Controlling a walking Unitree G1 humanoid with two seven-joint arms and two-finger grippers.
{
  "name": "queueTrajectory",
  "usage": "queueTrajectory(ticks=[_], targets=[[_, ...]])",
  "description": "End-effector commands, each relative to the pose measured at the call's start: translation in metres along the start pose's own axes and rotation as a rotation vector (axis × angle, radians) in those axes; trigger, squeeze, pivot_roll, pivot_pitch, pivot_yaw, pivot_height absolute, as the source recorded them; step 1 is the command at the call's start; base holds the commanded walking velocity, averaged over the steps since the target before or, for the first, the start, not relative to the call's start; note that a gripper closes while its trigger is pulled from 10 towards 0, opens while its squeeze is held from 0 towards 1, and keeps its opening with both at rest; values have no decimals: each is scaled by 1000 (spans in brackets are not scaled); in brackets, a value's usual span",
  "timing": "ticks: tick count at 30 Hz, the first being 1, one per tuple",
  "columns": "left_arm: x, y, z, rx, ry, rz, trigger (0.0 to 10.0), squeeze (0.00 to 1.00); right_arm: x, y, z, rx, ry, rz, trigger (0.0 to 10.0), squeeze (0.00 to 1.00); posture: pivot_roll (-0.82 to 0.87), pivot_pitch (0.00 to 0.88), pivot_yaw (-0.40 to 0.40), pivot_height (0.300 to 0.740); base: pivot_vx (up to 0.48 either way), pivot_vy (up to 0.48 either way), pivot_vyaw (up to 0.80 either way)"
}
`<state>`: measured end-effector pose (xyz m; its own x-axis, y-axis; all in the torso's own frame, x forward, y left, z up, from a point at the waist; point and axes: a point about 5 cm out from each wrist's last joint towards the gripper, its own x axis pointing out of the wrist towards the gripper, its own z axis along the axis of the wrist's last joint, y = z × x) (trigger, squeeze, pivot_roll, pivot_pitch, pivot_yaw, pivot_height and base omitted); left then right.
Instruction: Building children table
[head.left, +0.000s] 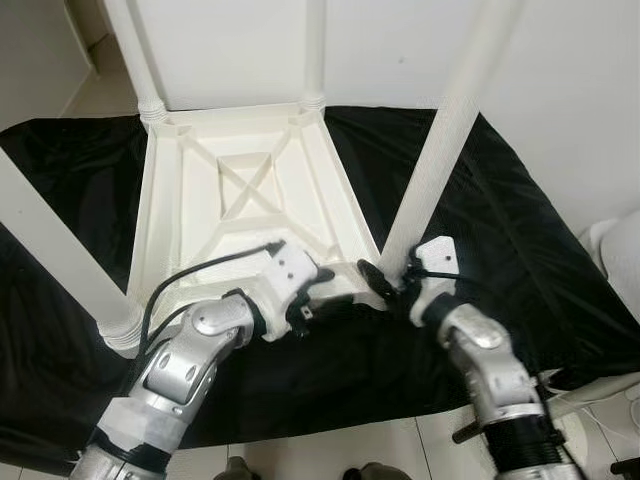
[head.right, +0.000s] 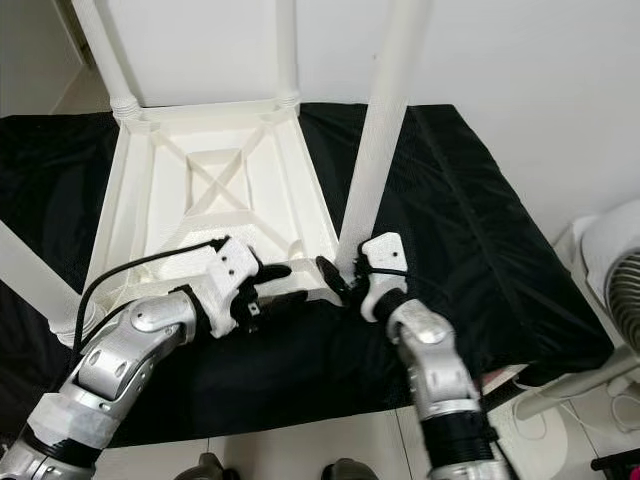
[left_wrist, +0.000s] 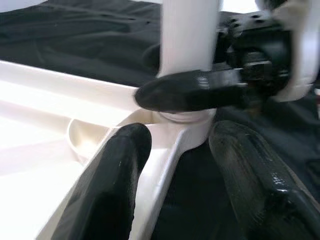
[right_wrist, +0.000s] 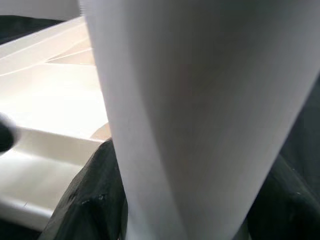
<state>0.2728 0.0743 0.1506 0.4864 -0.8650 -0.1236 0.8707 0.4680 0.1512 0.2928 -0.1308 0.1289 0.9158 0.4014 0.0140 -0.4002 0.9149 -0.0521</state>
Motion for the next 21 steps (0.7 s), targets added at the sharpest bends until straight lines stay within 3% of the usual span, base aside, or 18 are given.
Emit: queueTrajectory(ticks=[1,3,8,12,17,18,19,20,21], targets=[[-2,5,-1,5,-1,80,10000,0,2,0,10,20,-37,-76,10000,0,-103,12,22,740,0,0,0],[-2,6,-2,10,2,83,10000,0,3,7,8,27,-25,-169,10000,0,-101,10,21,740,0,0,0],[-3,7,-3,9,7,83,10000,0,5,20,4,57,1,-267,10000,0,-97,6,18,740,0,0,0],[-4,7,-3,23,11,82,10000,0,7,36,5,60,-8,-222,10000,0,-98,4,20,740,0,0,0],[-3,7,-3,24,10,83,10000,0,7,32,7,51,-13,-249,10000,0,-102,0,24,740,0,0,0],[-2,8,-3,24,9,82,10000,0,7,28,8,48,-17,-258,10000,208,-101,0,24,740,0,0,0],[-2,8,-3,24,9,82,10000,0,7,28,8,48,-17,-258,10000,208,-101,0,24,740,0,0,0],[-2,8,-2,26,8,82,10000,0,6,26,10,56,-26,-252,10000,1000,-101,0,23,740,0,0,0],[-2,8,-1,26,7,76,10000,0,5,19,14,50,-47,-229,10000,1000,-101,0,22,740,0,0,0]])
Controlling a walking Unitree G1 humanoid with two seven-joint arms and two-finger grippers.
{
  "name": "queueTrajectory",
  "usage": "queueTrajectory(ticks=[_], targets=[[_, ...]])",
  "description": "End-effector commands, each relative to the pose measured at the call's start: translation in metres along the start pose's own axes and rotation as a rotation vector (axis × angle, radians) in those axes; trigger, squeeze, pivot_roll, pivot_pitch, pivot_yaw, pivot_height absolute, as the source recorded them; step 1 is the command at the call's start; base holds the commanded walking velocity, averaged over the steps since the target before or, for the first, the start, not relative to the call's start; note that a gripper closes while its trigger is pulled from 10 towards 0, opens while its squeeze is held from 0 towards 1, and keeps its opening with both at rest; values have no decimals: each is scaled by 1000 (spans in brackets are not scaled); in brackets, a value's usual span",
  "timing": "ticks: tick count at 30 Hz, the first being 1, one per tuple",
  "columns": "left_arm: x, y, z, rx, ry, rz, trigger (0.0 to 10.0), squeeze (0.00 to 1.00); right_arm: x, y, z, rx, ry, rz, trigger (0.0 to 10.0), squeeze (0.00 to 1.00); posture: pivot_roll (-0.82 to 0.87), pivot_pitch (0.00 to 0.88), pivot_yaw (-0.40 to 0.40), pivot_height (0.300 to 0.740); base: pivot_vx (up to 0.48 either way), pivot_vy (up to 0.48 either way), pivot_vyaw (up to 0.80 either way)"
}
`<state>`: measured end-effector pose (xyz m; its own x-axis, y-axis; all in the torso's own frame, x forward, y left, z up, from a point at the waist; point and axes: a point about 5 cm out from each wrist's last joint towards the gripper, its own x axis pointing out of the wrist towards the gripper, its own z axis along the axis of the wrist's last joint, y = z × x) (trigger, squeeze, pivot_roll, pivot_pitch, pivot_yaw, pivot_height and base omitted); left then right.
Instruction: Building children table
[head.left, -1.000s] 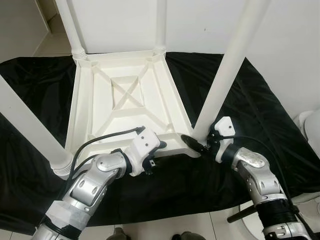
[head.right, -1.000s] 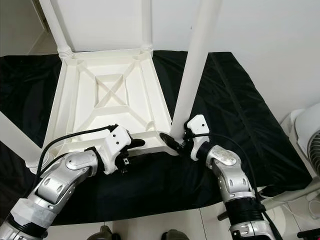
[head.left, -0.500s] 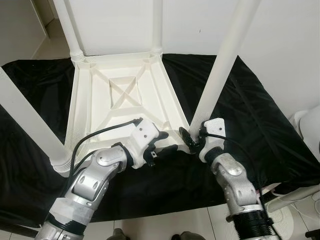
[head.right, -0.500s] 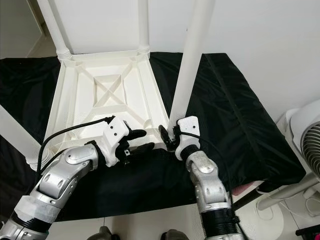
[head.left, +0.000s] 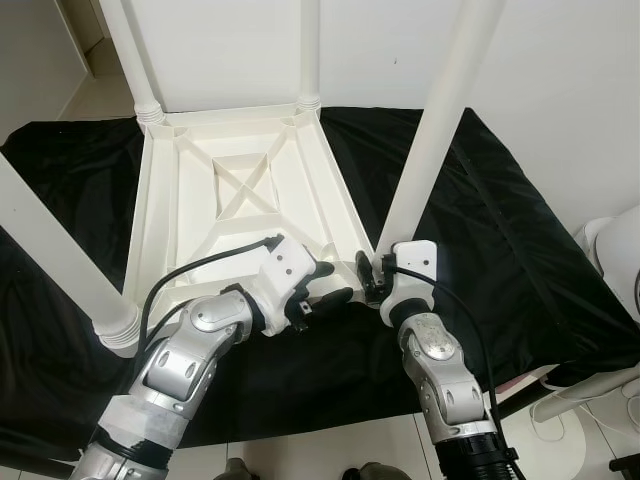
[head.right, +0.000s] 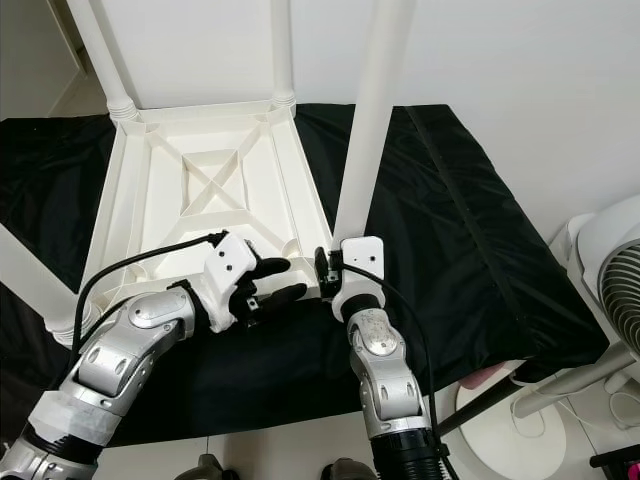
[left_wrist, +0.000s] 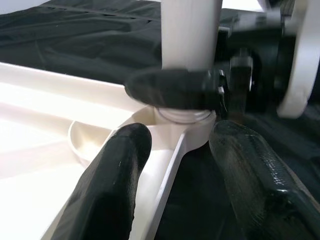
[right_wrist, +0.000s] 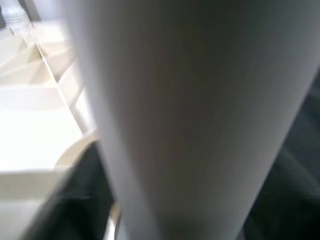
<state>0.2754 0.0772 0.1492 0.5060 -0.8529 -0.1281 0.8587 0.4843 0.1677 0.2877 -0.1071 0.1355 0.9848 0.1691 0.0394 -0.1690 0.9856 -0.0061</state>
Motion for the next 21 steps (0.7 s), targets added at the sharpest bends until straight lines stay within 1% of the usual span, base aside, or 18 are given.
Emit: queueTrajectory(ticks=[1,2,3,4,5,7,8,9,10,11,12,14,15,17,18,19,20,21], targets=[[-1,5,1,12,-1,55,10000,0,1,-4,6,14,-27,15,10000,1000,-101,0,22,740,0,0,0],[-1,5,1,13,-2,55,10000,0,1,-6,8,16,-36,23,10000,1000,-101,0,22,740,0,0,0],[-1,5,1,12,-2,52,10000,0,1,-8,9,4,-39,70,10000,1000,-104,0,23,740,0,0,0],[-1,5,1,12,-2,52,10000,0,1,-8,9,4,-39,70,10000,1000,-104,0,23,740,0,0,0],[-1,4,1,13,-4,49,10000,0,2,-12,10,-9,-45,124,10000,1000,-107,2,24,740,0,0,0],[-1,4,1,13,-4,49,10000,0,2,-12,10,-9,-45,124,10000,1000,-107,2,24,740,0,0,0],[0,3,1,15,-3,47,10000,0,2,-16,10,-29,-42,192,10000,0,-107,2,24,740,0,0,0],[0,2,1,15,0,43,10000,0,2,-20,10,-48,-38,250,10000,0,-107,4,24,740,0,0,0],[0,2,1,15,0,43,10000,0,2,-20,10,-48,-38,250,10000,0,-107,4,24,740,0,0,0],[1,2,0,18,1,39,10000,0,3,-29,11,-72,-24,360,10000,0,-107,6,23,740,0,0,0],[1,2,0,18,1,39,10000,0,3,-29,11,-72,-24,360,10000,0,-107,6,23,740,0,0,0],[1,2,1,19,0,37,10000,0,4,-34,11,-110,-17,437,10000,0,-104,7,23,740,0,0,0],[1,2,1,19,0,37,10000,0,4,-34,11,-110,-17,437,10000,0,-104,7,23,740,0,0,0],[0,1,1,17,0,32,10000,0,6,-36,9,-140,6,550,10000,0,-104,7,23,740,0,0,0],[0,1,1,17,0,32,10000,0,6,-36,9,-140,6,550,10000,0,-104,7,23,740,0,0,0],[0,1,1,16,0,30,10000,0,7,-36,8,-143,17,599,10000,0,-104,7,23,740,0,0,0],[0,1,1,16,0,30,10000,0,7,-36,8,-143,17,599,10000,0,-104,7,23,740,0,0,0],[0,0,1,16,-1,28,10000,0,8,-35,8,-150,25,641,10000,0,-96,7,20,740,0,0,0]])
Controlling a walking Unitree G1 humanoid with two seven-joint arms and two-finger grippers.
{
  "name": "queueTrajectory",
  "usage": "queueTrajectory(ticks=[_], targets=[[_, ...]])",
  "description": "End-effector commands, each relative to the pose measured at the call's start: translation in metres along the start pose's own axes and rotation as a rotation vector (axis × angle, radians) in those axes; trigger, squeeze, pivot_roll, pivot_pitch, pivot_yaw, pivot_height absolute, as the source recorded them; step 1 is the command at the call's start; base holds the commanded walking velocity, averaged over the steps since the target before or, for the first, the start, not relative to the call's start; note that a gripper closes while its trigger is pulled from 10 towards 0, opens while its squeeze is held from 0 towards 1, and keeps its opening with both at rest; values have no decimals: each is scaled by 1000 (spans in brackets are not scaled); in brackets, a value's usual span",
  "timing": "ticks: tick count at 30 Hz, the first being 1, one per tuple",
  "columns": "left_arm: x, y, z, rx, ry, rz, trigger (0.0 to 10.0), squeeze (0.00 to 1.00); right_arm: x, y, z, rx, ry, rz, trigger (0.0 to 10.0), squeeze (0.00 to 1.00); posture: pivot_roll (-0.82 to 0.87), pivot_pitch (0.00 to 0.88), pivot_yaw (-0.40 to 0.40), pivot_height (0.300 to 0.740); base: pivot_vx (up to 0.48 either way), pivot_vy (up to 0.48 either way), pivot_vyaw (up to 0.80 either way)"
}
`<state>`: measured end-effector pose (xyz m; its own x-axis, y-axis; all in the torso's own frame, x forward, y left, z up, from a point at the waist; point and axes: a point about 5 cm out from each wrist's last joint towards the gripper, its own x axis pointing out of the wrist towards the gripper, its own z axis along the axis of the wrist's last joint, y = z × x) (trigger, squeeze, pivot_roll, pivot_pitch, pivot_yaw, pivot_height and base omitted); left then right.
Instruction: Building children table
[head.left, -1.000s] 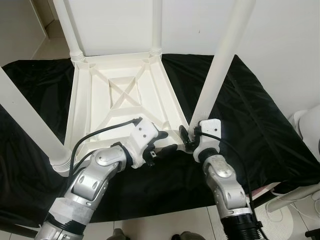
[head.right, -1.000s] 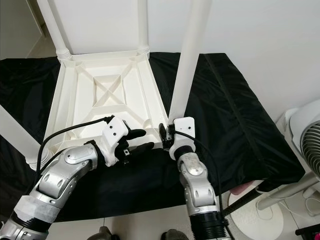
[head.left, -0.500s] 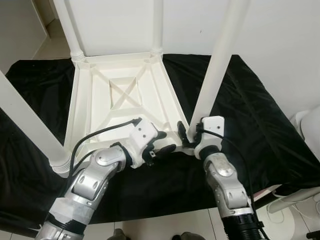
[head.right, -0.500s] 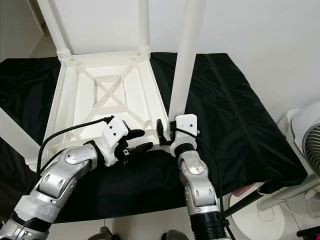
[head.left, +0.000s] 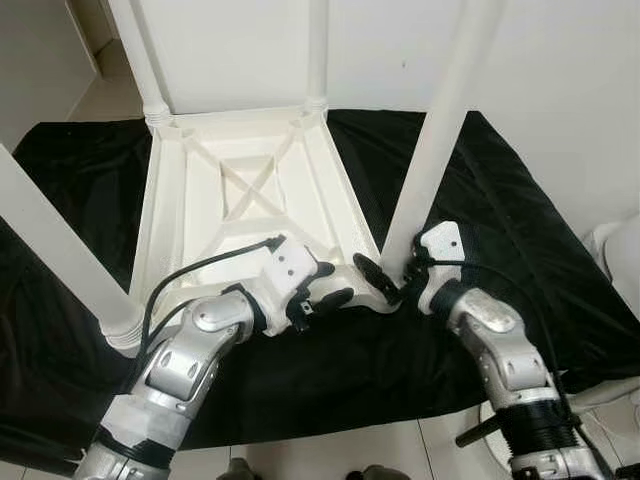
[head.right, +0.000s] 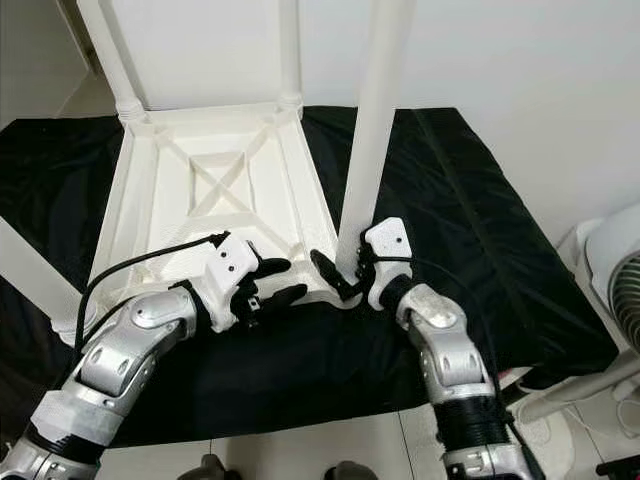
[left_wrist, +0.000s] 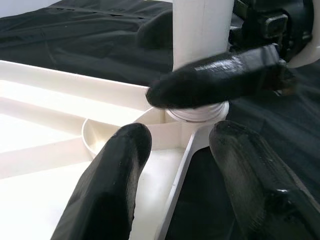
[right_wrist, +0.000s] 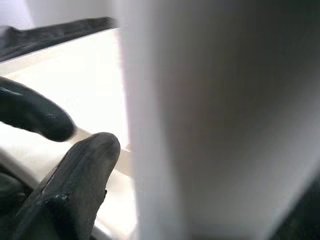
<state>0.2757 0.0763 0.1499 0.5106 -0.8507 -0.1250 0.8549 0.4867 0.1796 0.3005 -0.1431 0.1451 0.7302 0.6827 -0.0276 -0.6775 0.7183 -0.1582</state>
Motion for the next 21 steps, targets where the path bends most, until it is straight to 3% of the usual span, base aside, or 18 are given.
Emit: queueTrajectory(ticks=[1,2,3,8,9,20,21], targets=[[-1,0,0,4,1,22,10000,0,3,2,-1,-4,5,56,10000,0,-96,7,20,740,0,0,0],[-1,0,1,3,1,20,10000,0,5,1,-2,2,11,94,10000,0,-88,4,18,740,0,0,0],[-2,-1,1,3,1,20,10000,0,6,0,-3,-10,21,120,4902,0,-80,2,15,740,0,0,0],[-2,-1,1,3,-1,20,10000,0,8,-1,-4,-16,27,174,5373,0,-77,0,13,740,0,0,0],[-3,-1,2,4,-2,22,10000,0,8,-4,-5,-21,36,187,0,0,-75,0,12,740,0,0,0],[-2,-1,2,4,-3,17,10000,0,-2,-13,-15,4,73,171,0,0,-88,0,18,740,0,0,0],[-1,-1,2,4,-4,14,10000,0,-2,-14,-15,3,68,152,4706,0,-88,0,18,740,0,0,0]])
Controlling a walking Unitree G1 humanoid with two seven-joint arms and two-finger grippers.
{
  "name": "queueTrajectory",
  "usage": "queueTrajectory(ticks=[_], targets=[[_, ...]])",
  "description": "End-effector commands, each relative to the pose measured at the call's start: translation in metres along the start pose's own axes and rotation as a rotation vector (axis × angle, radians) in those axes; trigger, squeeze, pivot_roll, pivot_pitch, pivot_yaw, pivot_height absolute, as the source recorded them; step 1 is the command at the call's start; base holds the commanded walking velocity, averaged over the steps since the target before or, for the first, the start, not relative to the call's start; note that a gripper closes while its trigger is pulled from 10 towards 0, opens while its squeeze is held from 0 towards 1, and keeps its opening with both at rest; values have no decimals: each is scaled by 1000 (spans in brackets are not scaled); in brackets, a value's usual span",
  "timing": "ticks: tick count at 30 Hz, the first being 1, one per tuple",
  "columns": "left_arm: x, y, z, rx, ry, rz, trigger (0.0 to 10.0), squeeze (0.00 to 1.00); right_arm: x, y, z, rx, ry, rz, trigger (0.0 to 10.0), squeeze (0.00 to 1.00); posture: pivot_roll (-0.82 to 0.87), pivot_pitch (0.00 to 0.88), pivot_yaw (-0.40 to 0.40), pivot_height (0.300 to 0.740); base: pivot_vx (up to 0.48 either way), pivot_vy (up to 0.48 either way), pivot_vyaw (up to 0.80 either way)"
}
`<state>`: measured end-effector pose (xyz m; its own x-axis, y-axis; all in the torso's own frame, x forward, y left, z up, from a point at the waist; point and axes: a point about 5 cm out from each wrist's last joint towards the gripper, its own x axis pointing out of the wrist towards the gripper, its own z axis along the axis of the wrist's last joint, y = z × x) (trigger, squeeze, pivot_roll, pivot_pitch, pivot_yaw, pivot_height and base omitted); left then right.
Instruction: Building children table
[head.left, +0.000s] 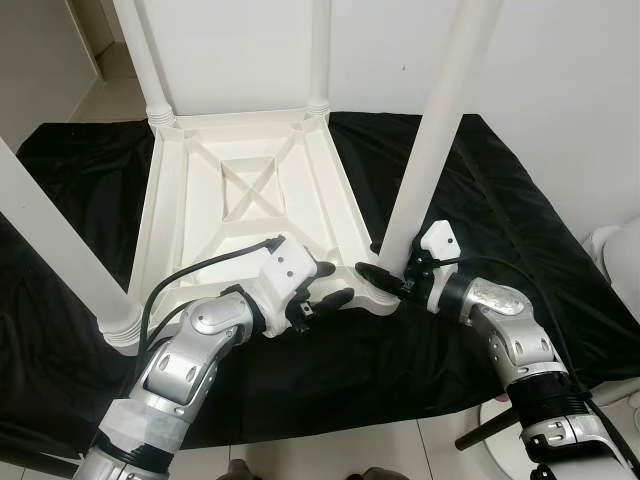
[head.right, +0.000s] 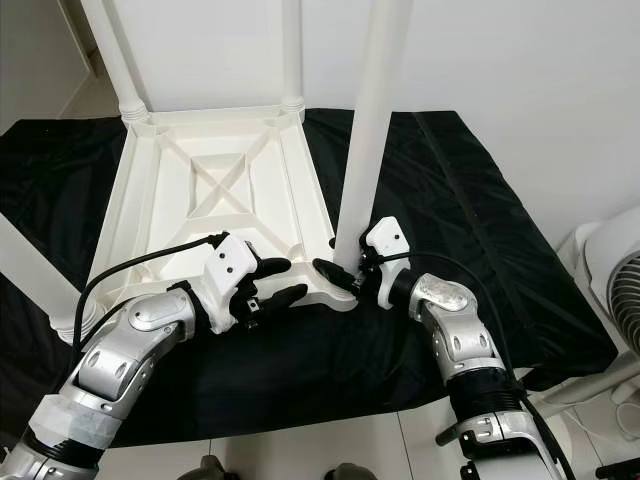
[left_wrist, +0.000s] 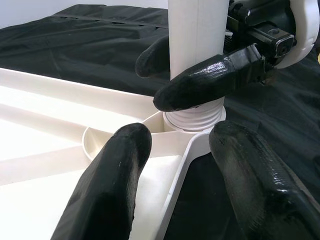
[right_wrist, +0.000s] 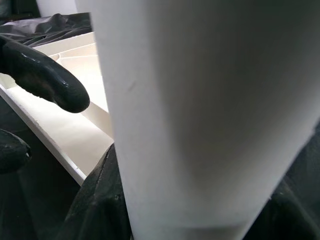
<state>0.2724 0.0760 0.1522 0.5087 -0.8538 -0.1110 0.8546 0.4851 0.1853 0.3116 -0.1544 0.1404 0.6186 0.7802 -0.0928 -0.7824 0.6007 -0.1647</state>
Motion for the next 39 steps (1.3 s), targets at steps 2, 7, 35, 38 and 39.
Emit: queueTrajectory(ticks=[2,7,35,38,39], targets=[[1,1,-1,-1,9,10,10000,0,-3,0,-7,33,10,-44,10000,0,-95,0,21,740,0,0,0],[1,1,0,-1,8,3,10000,0,1,-2,-2,67,-26,-184,10000,0,-97,0,23,740,0,0,0],[0,-1,-1,-11,8,-10,10000,0,26,47,5,211,-15,-825,10000,0,-99,0,23,740,0,0,0],[1,-1,-1,-9,6,-12,10000,0,25,49,7,209,-27,-818,10000,1000,-102,0,20,740,0,0,0],[1,-1,-1,-9,6,-12,10000,0,25,49,7,209,-27,-818,10000,1000,-102,0,20,740,0,0,0]])
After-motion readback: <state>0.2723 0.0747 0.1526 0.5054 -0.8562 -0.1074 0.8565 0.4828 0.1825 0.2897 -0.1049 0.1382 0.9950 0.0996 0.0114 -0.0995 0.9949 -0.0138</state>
